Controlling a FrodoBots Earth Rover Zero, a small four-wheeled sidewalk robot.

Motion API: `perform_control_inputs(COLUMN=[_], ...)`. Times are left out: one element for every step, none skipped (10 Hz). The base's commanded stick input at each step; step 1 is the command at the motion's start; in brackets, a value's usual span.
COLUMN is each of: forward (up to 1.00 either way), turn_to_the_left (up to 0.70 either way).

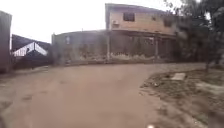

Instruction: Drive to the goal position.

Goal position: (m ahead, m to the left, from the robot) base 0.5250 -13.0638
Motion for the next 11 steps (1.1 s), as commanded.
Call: perform_control_inputs(forward=[1.00, 1.00, 1.00, 1.00, 1.00, 1.00, 1.00, 1.00, 1.00, 1.00, 1.00], turn_to_the_left=[0.00, 0.00, 0.00, 0.00, 0.00, -0.03, -0.13, -0.14, -0.14, -0.14, -0.14])
